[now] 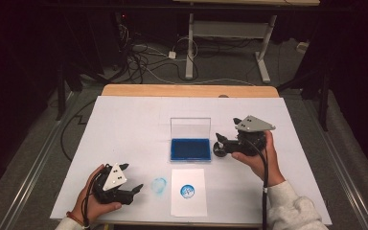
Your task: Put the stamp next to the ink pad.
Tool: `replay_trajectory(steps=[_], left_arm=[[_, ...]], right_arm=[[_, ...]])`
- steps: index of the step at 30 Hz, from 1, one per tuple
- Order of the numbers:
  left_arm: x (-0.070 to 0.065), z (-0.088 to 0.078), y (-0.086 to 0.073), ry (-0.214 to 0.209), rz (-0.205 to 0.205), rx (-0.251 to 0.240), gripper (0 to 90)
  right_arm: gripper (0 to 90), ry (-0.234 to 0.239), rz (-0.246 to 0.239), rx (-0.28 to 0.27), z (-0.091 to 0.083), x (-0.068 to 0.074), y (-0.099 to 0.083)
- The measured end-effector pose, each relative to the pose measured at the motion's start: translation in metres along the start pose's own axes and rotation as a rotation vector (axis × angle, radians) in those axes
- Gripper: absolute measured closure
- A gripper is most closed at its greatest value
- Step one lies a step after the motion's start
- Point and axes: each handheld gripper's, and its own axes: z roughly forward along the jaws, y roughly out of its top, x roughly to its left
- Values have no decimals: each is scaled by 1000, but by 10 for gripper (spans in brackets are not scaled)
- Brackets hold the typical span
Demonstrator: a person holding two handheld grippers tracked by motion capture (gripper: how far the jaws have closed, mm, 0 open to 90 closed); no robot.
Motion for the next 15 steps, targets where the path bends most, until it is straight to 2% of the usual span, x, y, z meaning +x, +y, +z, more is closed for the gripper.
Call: replay_trajectory(steps=[8,15], left_arm=[[0,0,0,1,1,-1,168],[0,0,0,2,2,0,168]], right_arm=[[222,19,-27,-21,-15,6,0],[223,4,-57,-34,-30,10,-3]])
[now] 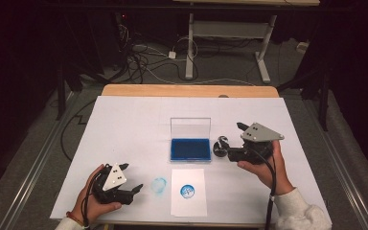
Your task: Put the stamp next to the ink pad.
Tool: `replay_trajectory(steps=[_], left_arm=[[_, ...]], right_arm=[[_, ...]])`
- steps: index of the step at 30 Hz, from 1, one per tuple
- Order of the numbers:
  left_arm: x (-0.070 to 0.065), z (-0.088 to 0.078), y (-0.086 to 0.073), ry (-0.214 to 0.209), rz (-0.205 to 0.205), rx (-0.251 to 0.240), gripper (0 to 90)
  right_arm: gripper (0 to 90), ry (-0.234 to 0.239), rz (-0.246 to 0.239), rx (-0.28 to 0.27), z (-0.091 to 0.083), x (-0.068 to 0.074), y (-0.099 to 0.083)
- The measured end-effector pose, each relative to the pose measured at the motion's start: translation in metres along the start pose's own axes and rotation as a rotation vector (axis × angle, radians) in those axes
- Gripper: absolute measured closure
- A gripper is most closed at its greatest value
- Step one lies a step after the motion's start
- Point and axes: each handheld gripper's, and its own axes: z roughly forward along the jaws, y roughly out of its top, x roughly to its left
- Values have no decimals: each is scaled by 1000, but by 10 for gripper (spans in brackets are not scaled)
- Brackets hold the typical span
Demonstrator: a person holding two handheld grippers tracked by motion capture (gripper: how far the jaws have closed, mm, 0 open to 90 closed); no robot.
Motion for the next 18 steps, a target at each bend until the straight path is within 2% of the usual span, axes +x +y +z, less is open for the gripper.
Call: replay_trajectory(steps=[4,12,18], left_arm=[[0,0,0,1,-1,-1,168],[0,0,0,1,1,2,168],[0,1,0,1,3,5,168]], right_arm=[[223,3,3,-12,-8,1,-2],[222,18,-21,-30,-20,6,-7],[223,2,-46,-45,-29,11,-12]])
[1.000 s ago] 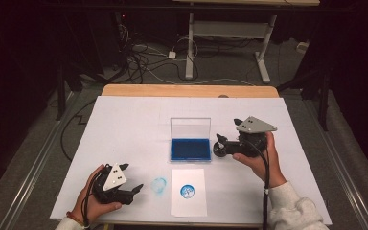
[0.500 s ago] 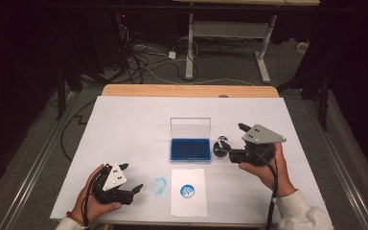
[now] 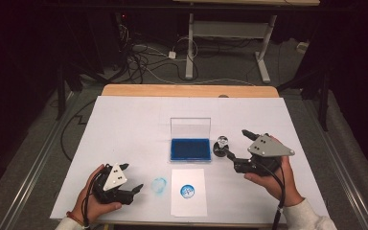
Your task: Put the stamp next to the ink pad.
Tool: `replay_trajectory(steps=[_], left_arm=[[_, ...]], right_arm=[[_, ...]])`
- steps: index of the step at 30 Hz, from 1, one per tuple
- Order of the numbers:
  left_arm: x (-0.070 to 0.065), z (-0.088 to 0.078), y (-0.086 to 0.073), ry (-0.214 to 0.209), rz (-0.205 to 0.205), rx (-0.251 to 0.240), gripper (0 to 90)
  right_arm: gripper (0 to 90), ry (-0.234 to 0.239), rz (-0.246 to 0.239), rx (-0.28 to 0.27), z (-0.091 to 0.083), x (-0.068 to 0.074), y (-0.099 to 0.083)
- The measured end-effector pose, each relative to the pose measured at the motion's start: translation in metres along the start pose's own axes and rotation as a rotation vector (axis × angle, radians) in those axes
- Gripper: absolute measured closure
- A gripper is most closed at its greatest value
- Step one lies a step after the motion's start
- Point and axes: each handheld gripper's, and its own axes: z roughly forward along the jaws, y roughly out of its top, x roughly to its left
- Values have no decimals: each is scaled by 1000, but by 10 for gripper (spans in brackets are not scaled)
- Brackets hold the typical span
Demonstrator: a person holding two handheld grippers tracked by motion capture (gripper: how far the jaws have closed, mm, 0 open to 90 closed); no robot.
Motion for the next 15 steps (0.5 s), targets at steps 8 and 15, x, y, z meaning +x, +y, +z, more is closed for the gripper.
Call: replay_trajectory(steps=[8,15], left_arm=[[0,0,0,1,0,0,168],[0,0,0,1,-2,-2,168]], right_arm=[[224,-11,-18,12,-8,1,-11],[223,-27,-40,21,-16,2,-22]])
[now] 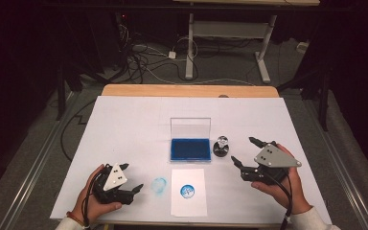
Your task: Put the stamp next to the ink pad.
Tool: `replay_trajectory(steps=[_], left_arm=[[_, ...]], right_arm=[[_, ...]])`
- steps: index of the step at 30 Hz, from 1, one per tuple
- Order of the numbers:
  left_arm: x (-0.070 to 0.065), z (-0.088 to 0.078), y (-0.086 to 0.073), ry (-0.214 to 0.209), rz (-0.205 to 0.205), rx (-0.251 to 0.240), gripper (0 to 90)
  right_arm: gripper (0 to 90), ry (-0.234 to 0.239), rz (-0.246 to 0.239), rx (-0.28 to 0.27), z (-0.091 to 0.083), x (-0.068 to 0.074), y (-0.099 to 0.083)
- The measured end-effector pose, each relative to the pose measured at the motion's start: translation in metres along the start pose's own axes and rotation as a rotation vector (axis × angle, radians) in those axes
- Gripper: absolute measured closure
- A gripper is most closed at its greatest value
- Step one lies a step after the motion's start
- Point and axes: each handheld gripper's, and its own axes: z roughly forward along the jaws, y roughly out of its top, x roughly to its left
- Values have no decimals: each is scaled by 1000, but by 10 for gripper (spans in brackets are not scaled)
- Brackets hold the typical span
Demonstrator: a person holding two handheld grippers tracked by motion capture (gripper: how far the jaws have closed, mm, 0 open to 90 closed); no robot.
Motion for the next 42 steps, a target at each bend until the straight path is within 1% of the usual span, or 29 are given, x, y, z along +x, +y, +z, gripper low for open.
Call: replay_trajectory(steps=[3,5,7,9,11,15,17,20,22,24,25,27,31,33,34,35,36,37,38,39,42], left_arm=[[0,1,0,0,2,2,168],[0,0,0,2,2,0,168],[0,0,0,4,1,0,168],[0,0,0,5,2,0,168],[0,0,1,6,0,-2,168],[0,0,1,7,0,-5,168],[0,0,1,7,0,-8,168],[0,-1,2,11,-2,-12,168],[1,-1,2,10,-2,-14,168],[1,-1,2,11,-2,-16,168],[1,-1,2,11,-1,-16,168],[1,-1,2,11,4,-17,168],[1,-2,3,17,2,-24,168],[1,-2,2,19,4,-25,168],[2,-2,3,24,14,-28,168],[1,-2,3,24,11,-29,168],[1,-2,2,19,2,-25,168],[0,-2,2,18,2,-25,168],[0,-2,3,25,16,-28,168],[0,-3,3,26,23,-27,168],[-1,-3,3,24,23,-30,168]], right_arm=[[228,-3,2,2,-3,0,-5],[227,-13,-3,2,-4,0,-9],[226,-15,4,2,-6,0,-13],[226,-37,0,0,-8,0,-16],[226,-26,18,-6,-10,-1,-20],[220,-34,3,-5,-13,1,-29],[219,-36,3,-10,-15,2,-34],[214,-45,-12,-10,-17,4,-42],[210,-36,2,-7,-18,6,-49],[191,-44,-7,-2,-19,6,-55],[189,-46,2,2,-20,6,-58],[173,-40,34,-5,-22,5,-65],[167,-62,92,16,-24,3,-80],[168,-52,112,23,-26,2,-85],[168,-52,113,33,-26,2,-87],[169,-58,114,42,-26,2,-89],[169,-55,115,46,-25,2,-91],[169,-54,114,50,-25,2,-91],[170,-54,111,54,-24,1,-92],[170,-53,116,55,-24,1,-92],[172,-52,122,47,-24,1,-91]])
